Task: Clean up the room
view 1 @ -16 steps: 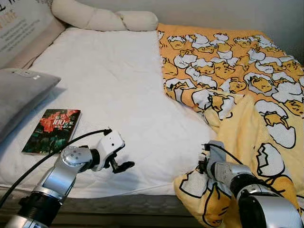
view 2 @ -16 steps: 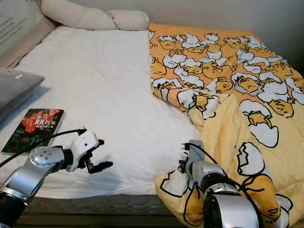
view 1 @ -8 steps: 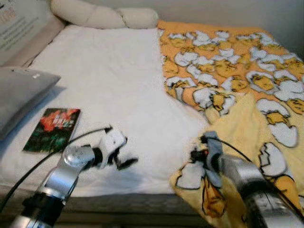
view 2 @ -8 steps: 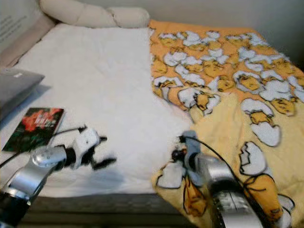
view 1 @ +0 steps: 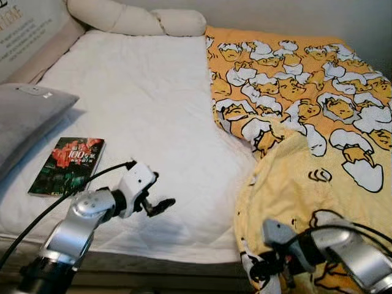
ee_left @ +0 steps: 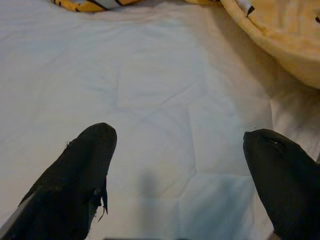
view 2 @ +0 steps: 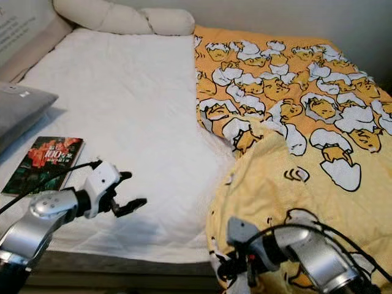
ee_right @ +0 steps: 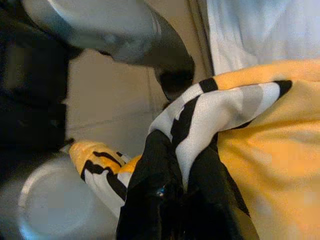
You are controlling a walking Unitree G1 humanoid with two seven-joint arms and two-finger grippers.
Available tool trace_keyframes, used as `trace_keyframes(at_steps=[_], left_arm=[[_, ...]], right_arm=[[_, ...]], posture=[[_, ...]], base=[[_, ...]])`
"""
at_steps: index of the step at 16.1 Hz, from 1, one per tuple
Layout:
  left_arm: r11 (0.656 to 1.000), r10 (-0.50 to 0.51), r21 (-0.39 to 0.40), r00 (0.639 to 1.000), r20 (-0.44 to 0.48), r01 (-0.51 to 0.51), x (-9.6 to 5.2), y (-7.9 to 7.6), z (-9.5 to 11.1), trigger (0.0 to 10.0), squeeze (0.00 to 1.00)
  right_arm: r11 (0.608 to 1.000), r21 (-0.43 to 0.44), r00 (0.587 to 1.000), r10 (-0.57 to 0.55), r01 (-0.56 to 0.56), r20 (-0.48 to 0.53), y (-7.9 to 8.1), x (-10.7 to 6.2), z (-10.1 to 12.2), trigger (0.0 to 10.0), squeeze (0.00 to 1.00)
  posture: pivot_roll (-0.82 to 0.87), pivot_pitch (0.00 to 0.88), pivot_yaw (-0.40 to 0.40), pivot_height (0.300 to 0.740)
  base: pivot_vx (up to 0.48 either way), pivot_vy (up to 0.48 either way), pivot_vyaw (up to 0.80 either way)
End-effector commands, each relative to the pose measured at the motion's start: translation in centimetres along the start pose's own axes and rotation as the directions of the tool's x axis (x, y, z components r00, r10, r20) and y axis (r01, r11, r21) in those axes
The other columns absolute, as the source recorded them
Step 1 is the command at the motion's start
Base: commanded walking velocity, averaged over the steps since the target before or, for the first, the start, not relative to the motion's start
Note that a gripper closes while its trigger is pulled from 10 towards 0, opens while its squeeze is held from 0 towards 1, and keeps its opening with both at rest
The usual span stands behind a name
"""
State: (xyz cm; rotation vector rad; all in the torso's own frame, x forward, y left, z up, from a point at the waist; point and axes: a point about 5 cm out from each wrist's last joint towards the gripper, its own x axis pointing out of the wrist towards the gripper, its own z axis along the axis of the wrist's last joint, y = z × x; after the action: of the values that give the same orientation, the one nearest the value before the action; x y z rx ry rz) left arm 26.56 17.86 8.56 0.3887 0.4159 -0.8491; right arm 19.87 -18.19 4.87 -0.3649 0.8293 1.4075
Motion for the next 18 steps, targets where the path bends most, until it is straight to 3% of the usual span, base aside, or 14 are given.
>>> trace_keyframes(at_steps=[1,2,4,9,13,14,16,18], left_arm=[[1.000,0.004,0.018,1.000,-0.003,-0.004,-0.1,0.2,0.1,10.0,0.00],[1.000,0.004,0.019,1.000,-0.001,-0.004,0.1,0.2,0.3,10.0,0.00],[1.000,-0.001,0.028,1.000,0.002,0.001,0.6,0.3,0.7,10.0,0.00],[0.999,-0.023,0.041,1.000,0.014,0.022,1.3,0.1,1.4,10.0,0.00],[0.999,-0.016,0.048,1.000,0.010,0.016,1.2,0.5,1.3,10.0,0.00],[0.999,-0.010,0.051,1.000,0.012,0.010,1.3,0.6,1.4,10.0,0.00],[0.999,-0.010,0.049,1.000,0.025,0.009,1.4,0.2,1.5,10.0,0.00],[0.999,-0.011,0.048,0.999,0.032,0.010,1.4,-0.1,1.5,10.0,0.00]], right_arm=[[0.995,-0.012,0.995,-0.104,0.104,-0.012,-0.7,0.2,-0.1,10.0,0.00],[0.982,0.057,0.984,-0.177,0.177,-0.008,-1.3,0.6,-0.3,10.0,1.00],[0.974,0.098,0.978,-0.206,0.203,0.014,-1.4,0.7,-0.2,10.0,1.00],[0.976,0.090,0.980,-0.198,0.197,0.000,-1.1,-0.4,-0.3,10.0,1.00],[0.941,0.081,0.942,-0.333,0.328,0.050,-3.0,-1.6,1.5,10.0,1.00],[0.903,0.099,0.903,-0.425,0.419,0.057,-4.1,-1.5,2.0,10.0,1.00],[0.736,0.250,0.751,-0.659,0.629,0.052,-6.8,-1.2,2.9,10.0,1.00],[0.587,0.417,0.645,-0.764,0.694,0.001,-7.8,-0.2,3.0,10.0,1.00]], posture=[[0.01,0.000,-0.037,0.740],[0.00,0.000,-0.029,0.740],[-0.01,0.000,-0.014,0.740],[-0.03,0.000,-0.002,0.740],[-0.02,0.000,-0.009,0.740],[-0.02,0.000,-0.014,0.740],[-0.01,0.000,-0.028,0.740],[0.02,0.000,-0.048,0.740]], base=[[0.000,0.000,0.00],[0.000,0.000,0.00],[0.000,0.000,0.00],[0.000,0.000,0.00],[0.000,0.000,0.00],[0.000,0.000,0.00],[0.000,0.000,0.00],[0.000,0.000,0.00]])
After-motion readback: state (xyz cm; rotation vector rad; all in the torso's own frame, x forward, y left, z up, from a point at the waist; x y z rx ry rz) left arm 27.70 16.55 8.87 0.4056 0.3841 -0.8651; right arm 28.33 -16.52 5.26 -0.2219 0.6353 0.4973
